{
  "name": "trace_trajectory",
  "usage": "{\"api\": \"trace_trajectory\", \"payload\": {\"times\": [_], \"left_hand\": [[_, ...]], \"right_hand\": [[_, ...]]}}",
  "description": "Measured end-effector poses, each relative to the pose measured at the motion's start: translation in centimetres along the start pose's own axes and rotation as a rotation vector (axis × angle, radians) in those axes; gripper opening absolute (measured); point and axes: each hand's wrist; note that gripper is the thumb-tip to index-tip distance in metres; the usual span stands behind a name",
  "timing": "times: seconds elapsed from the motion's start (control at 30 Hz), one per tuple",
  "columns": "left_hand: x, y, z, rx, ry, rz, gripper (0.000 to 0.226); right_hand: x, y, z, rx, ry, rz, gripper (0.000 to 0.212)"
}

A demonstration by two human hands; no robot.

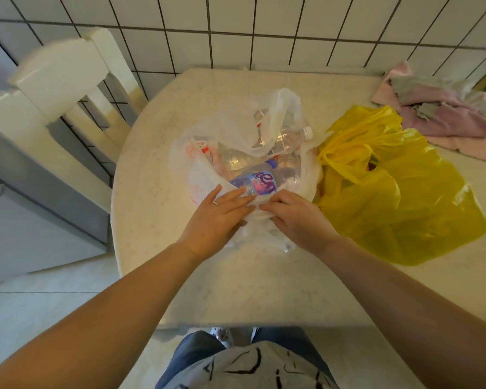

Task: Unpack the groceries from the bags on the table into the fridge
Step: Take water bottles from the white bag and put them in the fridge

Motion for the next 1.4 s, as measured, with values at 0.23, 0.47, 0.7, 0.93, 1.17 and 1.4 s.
{"api": "trace_trajectory", "payload": {"times": [0.23, 0.47, 0.7, 0.93, 1.17, 1.4], "left_hand": [[-0.9, 2.1, -1.7, 0.042, 0.088, 0.1, 0.052], [-4.0, 4.0, -6.4, 0.088, 0.189, 0.134, 0.049], [-7.8, 2.4, -11.2, -0.1, 0.223, 0.067, 0.05], [-9.3, -0.2, -13.5, -0.036, 0.136, -0.06, 0.061], [-13.0, -2.2, -16.9, -0.159, 0.092, -0.251, 0.065], [-17.8, -3.4, -20.8, -0.26, 0.25, -0.292, 0.068]], "right_hand": [[1.8, 3.9, -1.5, 0.062, 0.112, -0.014, 0.049], [6.5, 7.9, -7.1, 0.091, 0.007, 0.008, 0.043], [10.4, 6.4, -14.0, -0.424, -0.143, 0.311, 0.048], [12.6, 6.0, -18.5, -0.107, -0.059, 0.086, 0.025], [15.8, 5.0, -24.7, -0.106, 0.081, 0.248, 0.061], [19.2, 3.1, -28.7, -0.259, -0.004, 0.365, 0.076]]}}
Point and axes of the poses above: each hand's wrist, its own z-axis away from the middle knuckle, its own y-axis out of the back of the hand, x = y × z, and after that the axes turned 4 degrees about -x, right-handed
